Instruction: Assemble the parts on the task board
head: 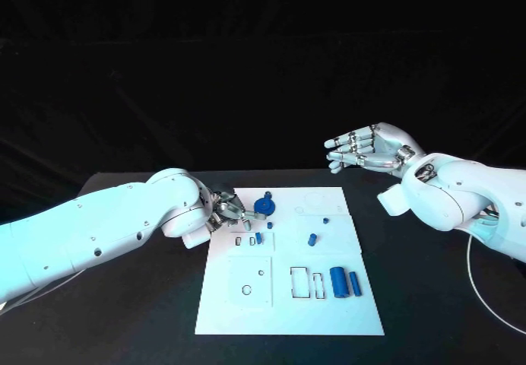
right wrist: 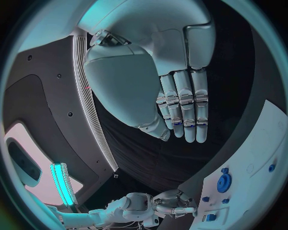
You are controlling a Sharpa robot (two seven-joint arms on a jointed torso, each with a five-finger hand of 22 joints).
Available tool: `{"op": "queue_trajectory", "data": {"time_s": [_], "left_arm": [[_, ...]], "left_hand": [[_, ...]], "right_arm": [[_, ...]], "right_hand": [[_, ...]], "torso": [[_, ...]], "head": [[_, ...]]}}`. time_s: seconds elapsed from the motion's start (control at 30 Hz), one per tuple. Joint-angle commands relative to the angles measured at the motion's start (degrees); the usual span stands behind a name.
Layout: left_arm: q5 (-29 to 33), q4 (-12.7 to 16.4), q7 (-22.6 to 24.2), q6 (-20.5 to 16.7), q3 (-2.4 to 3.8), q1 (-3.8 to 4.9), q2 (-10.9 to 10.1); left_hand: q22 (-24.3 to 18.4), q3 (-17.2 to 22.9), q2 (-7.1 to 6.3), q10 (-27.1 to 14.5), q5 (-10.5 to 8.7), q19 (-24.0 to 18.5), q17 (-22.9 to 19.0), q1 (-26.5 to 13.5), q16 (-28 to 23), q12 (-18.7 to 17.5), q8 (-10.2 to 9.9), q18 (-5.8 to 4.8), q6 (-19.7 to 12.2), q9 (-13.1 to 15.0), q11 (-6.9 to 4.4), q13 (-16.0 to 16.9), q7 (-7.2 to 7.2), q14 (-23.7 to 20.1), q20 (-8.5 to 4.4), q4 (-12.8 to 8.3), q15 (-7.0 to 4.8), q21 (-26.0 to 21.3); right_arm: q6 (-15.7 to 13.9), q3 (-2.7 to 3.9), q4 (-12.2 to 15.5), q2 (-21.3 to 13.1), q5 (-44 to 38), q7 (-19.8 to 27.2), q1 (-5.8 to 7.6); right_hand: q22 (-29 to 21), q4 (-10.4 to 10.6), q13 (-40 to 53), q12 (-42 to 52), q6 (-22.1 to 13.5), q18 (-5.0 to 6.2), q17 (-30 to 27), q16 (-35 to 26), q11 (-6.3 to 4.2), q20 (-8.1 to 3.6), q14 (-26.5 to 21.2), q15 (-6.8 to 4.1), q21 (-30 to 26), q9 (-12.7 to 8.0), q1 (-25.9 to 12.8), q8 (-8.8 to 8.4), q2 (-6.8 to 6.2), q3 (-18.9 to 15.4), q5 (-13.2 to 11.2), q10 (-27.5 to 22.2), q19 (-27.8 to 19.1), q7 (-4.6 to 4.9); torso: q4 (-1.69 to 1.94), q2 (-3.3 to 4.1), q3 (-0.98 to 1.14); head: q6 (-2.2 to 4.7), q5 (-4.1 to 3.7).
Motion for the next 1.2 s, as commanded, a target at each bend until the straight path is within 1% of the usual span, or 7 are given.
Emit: {"op": "queue_trajectory", "data": {"time_s": [0.03, 0.27, 0.33, 0.37, 0.43, 0.57, 1.2], "left_arm": [[-4.8, -1.7, -3.9, 5.9, -0.17, 0.32, 1.5], [-6.7, -5.5, -4.6, 9.7, -0.92, 0.97, 4.9], [-7.4, -6.0, -4.7, 10.5, -1.02, 1.04, 5.5], [-7.7, -6.3, -4.8, 10.9, -1.07, 1.06, 5.7], [-8.1, -6.7, -4.9, 11.5, -1.15, 1.09, 6.2], [-8.8, -7.3, -5.0, 12.4, -1.26, 1.12, 6.9], [-9.1, -8.8, -5.0, 12.4, -1.59, 1.08, 9.3]], "left_hand": [[4.1, -1.1, 0.16, 0.4, -0.25, 1.6, 15.1, -0.6, 0.2, 1.5, 1.2, -1.25, -0.7, 1.2, -0.19, 1.8, -0.28, 6.0, -0.60, 0.0, -0.61, 0.7], [5.9, -2.6, 1.15, 0.6, -0.30, 2.2, 15.1, -0.2, 0.2, 3.2, 3.8, -1.60, -1.9, 3.9, -0.47, 3.8, -0.56, 6.0, -0.82, -0.1, -0.82, 1.7], [6.6, -3.1, 1.36, 0.8, -0.29, 2.5, 15.1, -0.1, 0.2, 3.9, 4.6, -1.72, -2.2, 4.7, -0.55, 4.6, -0.67, 6.0, -0.92, -0.1, -0.89, 2.1], [6.8, -3.2, 1.49, 1.0, -0.30, 2.5, 15.1, 0.0, 0.2, 4.1, 5.0, -1.76, -2.3, 5.1, -0.60, 4.9, -0.73, 6.0, -0.93, -0.1, -0.93, 2.2], [7.0, -3.5, 1.72, 1.1, -0.29, 2.6, 15.1, 0.2, 0.2, 4.4, 5.6, -1.80, -2.6, 5.8, -0.67, 5.3, -0.80, 6.0, -0.98, -0.1, -1.00, 2.3], [7.6, -4.0, 2.09, 1.4, -0.29, 2.8, 15.1, 0.5, 0.2, 5.1, 6.4, -1.92, -3.0, 6.7, -0.78, 6.1, -0.92, 6.0, -1.06, -0.1, -1.08, 2.7], [8.0, -3.9, 3.53, 1.6, -0.21, 2.9, 15.1, 2.6, 0.2, 5.6, 7.9, -1.98, -4.0, 8.7, -0.88, 6.9, -1.03, 6.0, -1.13, -0.6, -1.16, 2.9]], "right_arm": [[1.2, -0.05, 0.0, 0.2, -2.2, 0.4, 0.01], [0.9, -0.13, -0.2, 0.6, -3.1, -0.4, -0.01], [0.9, -0.14, -0.2, 0.7, -3.2, -0.6, -0.02], [0.9, -0.15, -0.2, 0.7, -3.3, -0.6, -0.03], [0.9, -0.16, -0.3, 0.8, -3.3, -0.7, -0.03], [1.0, -0.17, -0.4, 0.9, -3.4, -0.7, -0.04], [1.9, -0.24, -0.7, 1.4, -4.1, -1.0, -0.13]], "right_hand": [[-0.1, -0.4, -0.1, -0.4, -0.2, 0.15, -0.2, -0.3, 0.14, 0.08, 0.5, 0.04, -0.4, -0.1, -0.7, -0.17, 0.09, -0.1, -0.2, 0.2, 0.5, 0.19], [-0.4, -1.4, -0.2, -0.7, -0.6, 0.15, -0.6, -0.8, 0.24, 0.06, 0.6, 0.08, -0.7, -0.1, -0.5, -0.17, 0.01, 0.3, -0.1, 0.0, 0.6, 0.29], [-0.4, -1.5, -0.2, -0.7, -0.6, 0.16, -0.5, -0.6, 0.25, 0.04, 1.1, -0.01, -0.7, -0.1, -0.5, -0.17, 0.02, 0.3, -0.1, 0.0, 0.6, 0.32], [-0.5, -1.8, -0.2, -0.8, -0.7, 0.23, -0.3, 0.3, 0.19, -0.08, 3.0, -0.38, -0.8, -0.1, -0.6, -0.16, 0.12, 0.4, 0.0, -0.1, 0.5, 0.33], [-0.5, -2.1, -0.2, -0.9, -0.8, 0.10, -0.9, -1.0, 0.32, 0.02, 1.2, 0.07, -1.0, -0.1, -1.0, -0.12, 0.10, 0.5, 0.0, 0.0, 0.6, 0.38], [-0.6, -2.3, -0.2, -1.0, -0.9, 0.07, -1.2, -1.4, 0.38, 0.08, 0.9, 0.18, -1.1, -0.1, -1.2, -0.13, 0.13, 0.6, 0.1, -0.1, 0.7, 0.43], [-1.0, -3.0, -0.2, -1.5, -1.8, -0.06, -2.0, -2.3, 0.76, 0.35, 0.4, 0.58, -1.8, -0.1, -2.2, -0.22, 0.21, 0.9, 0.3, -0.8, 0.4, 0.79]], "torso": [[0.02, 0.07, -0.07], [-0.23, 0.10, -0.09], [-0.20, 0.15, -0.10], [-0.19, 0.18, -0.10], [-0.09, 0.15, -0.13], [0.01, 0.15, -0.16], [-0.01, 0.17, -0.09]], "head": [[-0.14, 0.04], [-0.45, 0.34], [-0.49, 0.31], [-0.50, 0.25], [-0.61, 0.17], [-0.76, 0.16], [-1.35, 0.26]]}}
